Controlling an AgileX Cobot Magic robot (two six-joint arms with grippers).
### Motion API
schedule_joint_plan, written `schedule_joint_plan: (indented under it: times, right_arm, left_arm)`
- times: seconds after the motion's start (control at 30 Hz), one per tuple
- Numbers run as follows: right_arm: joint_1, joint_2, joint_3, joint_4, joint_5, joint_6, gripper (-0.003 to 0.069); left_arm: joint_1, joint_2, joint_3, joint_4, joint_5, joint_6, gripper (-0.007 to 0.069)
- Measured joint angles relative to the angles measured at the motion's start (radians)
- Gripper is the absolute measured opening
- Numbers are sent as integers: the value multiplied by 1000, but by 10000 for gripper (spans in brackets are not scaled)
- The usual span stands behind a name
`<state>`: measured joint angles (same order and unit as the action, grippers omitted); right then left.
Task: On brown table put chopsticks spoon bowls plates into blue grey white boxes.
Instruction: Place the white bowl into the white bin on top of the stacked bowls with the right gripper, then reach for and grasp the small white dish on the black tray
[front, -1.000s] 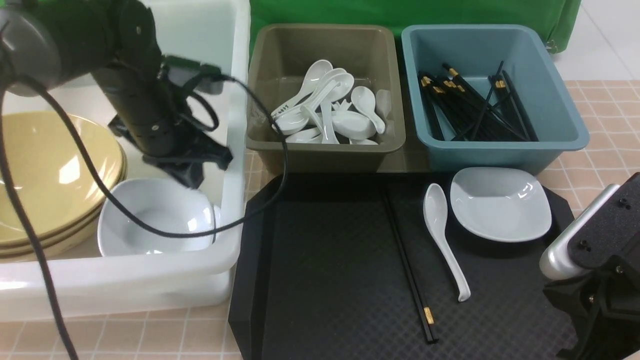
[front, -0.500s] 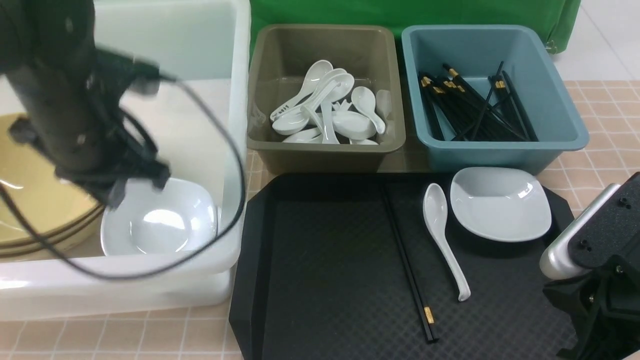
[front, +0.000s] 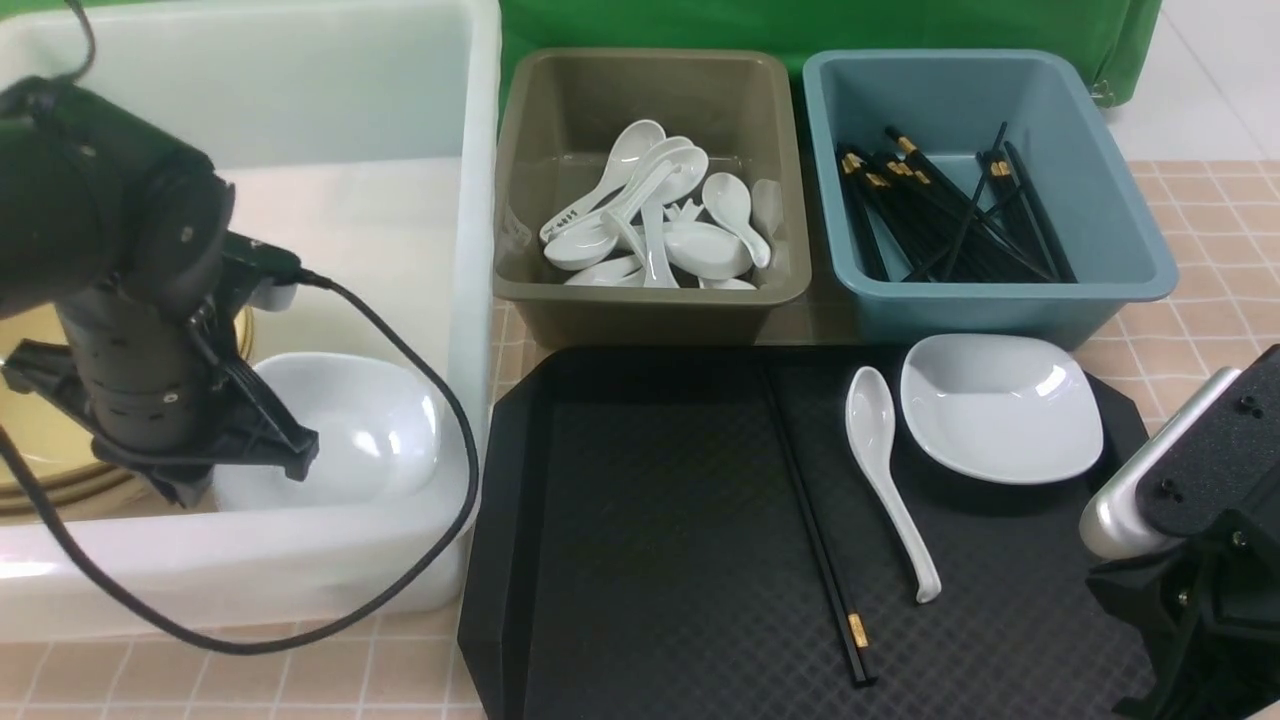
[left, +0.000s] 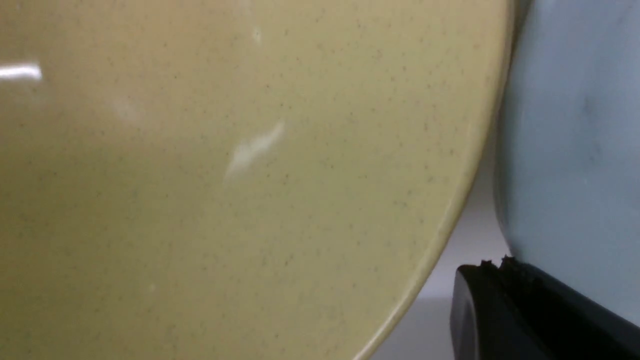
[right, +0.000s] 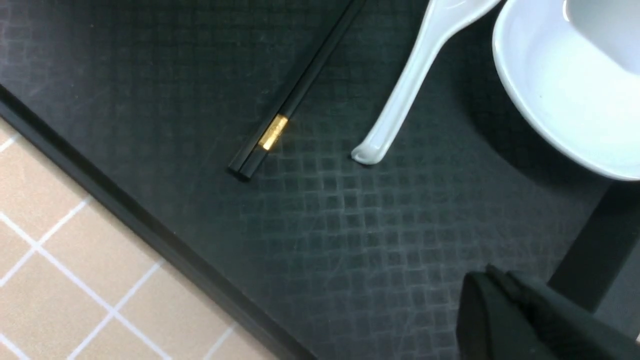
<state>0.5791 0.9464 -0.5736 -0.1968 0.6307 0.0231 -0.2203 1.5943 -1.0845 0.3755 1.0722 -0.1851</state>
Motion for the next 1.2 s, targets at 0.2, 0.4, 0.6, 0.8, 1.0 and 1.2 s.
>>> schedule_joint_plan:
  times: [0.2,0.4,0.6,0.8,1.0,1.2]
  right_arm:
    - [0,0,0,0,7,2,55]
    - [0,0,0,0,5,9,59]
    - [-72,36,-33,5,-17,94,74]
    - [-244,270,-168,62,-87,17,132]
    - [-269,562,-333,74,-134,-124,87]
    - [-274,778,-473,74,-154,-159,36]
  left_arm:
    - [0,28,2,-21,-50,-5,-8]
    - [0,-65,-15,-113,-66,23,-8]
    - [0,-361,-24,-186,-225,32,-8]
    - [0,-672,141,-270,-413,77,-8]
    - [0,-939,423,-289,-427,129,-7]
    - [0,-1174,662,-260,-546,162,-7]
